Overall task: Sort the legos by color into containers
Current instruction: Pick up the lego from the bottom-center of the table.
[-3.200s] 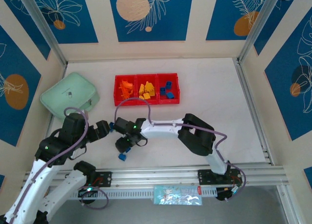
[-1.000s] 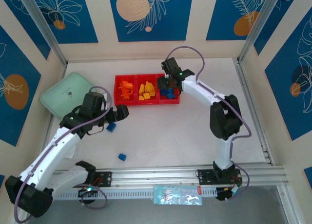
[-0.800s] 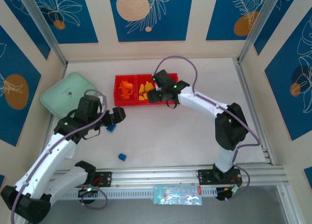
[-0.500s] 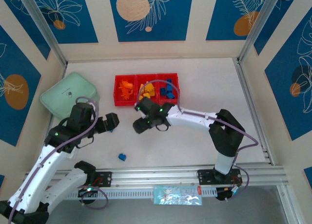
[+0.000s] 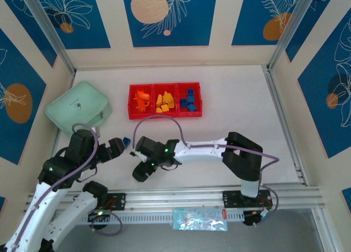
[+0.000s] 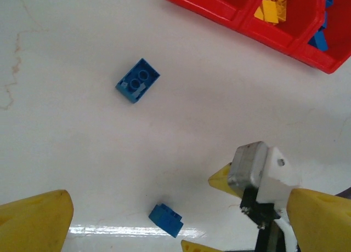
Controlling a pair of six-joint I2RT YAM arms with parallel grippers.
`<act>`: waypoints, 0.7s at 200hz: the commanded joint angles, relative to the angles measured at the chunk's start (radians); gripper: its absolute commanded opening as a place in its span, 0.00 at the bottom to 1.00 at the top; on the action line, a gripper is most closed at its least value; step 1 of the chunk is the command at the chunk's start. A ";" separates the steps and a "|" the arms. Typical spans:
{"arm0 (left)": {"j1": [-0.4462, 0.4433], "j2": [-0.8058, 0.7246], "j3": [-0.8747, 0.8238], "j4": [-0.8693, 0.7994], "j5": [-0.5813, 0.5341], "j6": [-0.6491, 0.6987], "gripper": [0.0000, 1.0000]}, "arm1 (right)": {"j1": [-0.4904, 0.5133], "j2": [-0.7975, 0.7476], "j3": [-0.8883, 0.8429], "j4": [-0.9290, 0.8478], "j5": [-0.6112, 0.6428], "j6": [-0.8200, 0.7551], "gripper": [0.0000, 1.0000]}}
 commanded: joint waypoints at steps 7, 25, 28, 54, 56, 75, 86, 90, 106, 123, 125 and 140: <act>0.012 -0.014 -0.007 -0.053 -0.040 -0.030 0.99 | 0.025 0.050 0.018 0.029 -0.039 -0.030 0.83; 0.012 -0.014 -0.005 -0.054 -0.044 -0.032 0.99 | 0.033 0.086 0.040 0.018 -0.027 -0.040 0.79; 0.012 -0.015 -0.005 -0.054 -0.044 -0.034 0.99 | 0.036 0.091 0.044 0.013 -0.022 -0.042 0.79; 0.012 -0.014 -0.008 -0.053 -0.045 -0.036 0.99 | 0.041 0.126 0.073 -0.007 0.003 -0.057 0.71; 0.012 -0.015 -0.008 -0.053 -0.045 -0.036 0.99 | 0.041 0.129 0.076 -0.007 0.002 -0.059 0.71; 0.012 -0.015 -0.010 -0.048 -0.045 -0.036 0.99 | 0.043 0.150 0.096 -0.028 0.023 -0.068 0.64; 0.012 -0.014 -0.011 -0.043 -0.042 -0.038 0.99 | 0.044 0.155 0.104 -0.036 0.032 -0.073 0.59; 0.012 -0.014 -0.011 -0.042 -0.041 -0.039 0.99 | 0.044 0.155 0.106 -0.036 0.034 -0.073 0.57; 0.012 -0.013 -0.014 -0.039 -0.041 -0.039 0.99 | 0.044 0.155 0.107 -0.036 0.035 -0.078 0.50; 0.012 -0.011 -0.013 -0.034 -0.038 -0.038 0.99 | 0.045 0.155 0.106 -0.034 0.041 -0.082 0.43; 0.012 -0.011 -0.013 -0.032 -0.037 -0.039 0.99 | 0.045 0.155 0.106 -0.034 0.041 -0.081 0.43; 0.012 -0.009 -0.014 -0.025 -0.029 -0.038 0.99 | 0.045 0.153 0.106 -0.037 0.044 -0.080 0.37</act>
